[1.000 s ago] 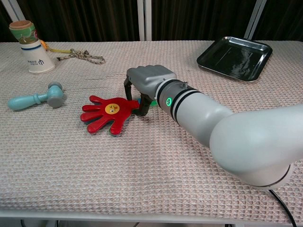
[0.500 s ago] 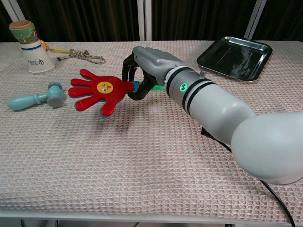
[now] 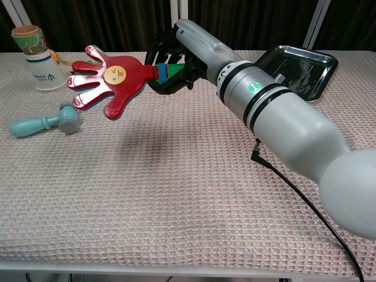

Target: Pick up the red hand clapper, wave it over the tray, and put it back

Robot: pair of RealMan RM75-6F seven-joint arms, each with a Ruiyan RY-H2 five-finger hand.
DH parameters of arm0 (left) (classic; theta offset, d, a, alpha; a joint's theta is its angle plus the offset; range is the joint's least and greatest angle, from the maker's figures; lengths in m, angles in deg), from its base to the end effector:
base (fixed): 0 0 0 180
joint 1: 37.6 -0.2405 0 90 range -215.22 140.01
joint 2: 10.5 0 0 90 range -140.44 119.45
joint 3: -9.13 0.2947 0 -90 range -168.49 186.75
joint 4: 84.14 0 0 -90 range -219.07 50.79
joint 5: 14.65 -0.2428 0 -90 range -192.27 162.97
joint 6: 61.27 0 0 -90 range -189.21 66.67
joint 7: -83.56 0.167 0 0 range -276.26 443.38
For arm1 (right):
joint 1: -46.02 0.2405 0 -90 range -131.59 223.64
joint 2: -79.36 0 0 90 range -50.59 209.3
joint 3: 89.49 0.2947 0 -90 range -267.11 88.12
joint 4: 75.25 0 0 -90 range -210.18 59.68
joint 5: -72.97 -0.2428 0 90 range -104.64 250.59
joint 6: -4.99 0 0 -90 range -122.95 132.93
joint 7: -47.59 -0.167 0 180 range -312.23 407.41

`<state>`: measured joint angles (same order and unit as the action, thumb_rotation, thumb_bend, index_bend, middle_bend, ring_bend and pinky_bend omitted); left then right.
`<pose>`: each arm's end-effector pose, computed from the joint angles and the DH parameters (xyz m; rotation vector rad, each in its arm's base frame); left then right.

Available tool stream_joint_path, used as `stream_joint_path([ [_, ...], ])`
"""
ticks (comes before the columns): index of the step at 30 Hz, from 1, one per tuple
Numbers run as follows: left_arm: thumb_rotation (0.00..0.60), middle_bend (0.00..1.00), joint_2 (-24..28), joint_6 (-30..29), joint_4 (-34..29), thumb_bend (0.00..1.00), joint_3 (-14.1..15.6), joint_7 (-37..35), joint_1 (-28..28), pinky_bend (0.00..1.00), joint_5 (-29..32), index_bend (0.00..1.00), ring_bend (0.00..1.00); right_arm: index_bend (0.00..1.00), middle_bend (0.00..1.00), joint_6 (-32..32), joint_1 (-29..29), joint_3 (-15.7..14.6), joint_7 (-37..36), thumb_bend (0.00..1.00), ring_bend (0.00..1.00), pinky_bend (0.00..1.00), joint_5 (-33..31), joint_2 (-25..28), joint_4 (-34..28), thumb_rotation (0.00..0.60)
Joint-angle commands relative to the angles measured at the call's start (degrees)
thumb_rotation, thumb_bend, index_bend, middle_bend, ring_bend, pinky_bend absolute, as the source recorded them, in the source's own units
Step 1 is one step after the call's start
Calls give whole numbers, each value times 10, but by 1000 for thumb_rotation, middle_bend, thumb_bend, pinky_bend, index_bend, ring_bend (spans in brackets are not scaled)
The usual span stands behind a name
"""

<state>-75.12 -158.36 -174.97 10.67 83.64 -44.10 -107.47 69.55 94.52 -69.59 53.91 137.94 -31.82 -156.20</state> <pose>-0.3688 0.1185 0.1574 -1.3082 -0.8671 -0.8872 -0.0222 -0.3734 -0.1268 1.6254 -1.3350 1.5140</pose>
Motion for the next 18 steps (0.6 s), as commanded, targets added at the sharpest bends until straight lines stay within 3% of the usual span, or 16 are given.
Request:
stream_joint_path([
  [1,600,104,0,-1,0,67,0,-1,0,88,-1,98,0,920,515,1,-10,8,-21,505,461,761,1,7,-18,600],
  [9,600,104,0,-4,-1,67,-1,-2,0,91,-5,98,0,950,573,5,-31,24,-60,524,599,902,-6,28,-68,600],
  [18,600,104,0,-3,-3,67,-2,1,1,93,-6,98,0,971,653,-17,-67,73,-184,534,697,963,-52,57,-135,600],
])
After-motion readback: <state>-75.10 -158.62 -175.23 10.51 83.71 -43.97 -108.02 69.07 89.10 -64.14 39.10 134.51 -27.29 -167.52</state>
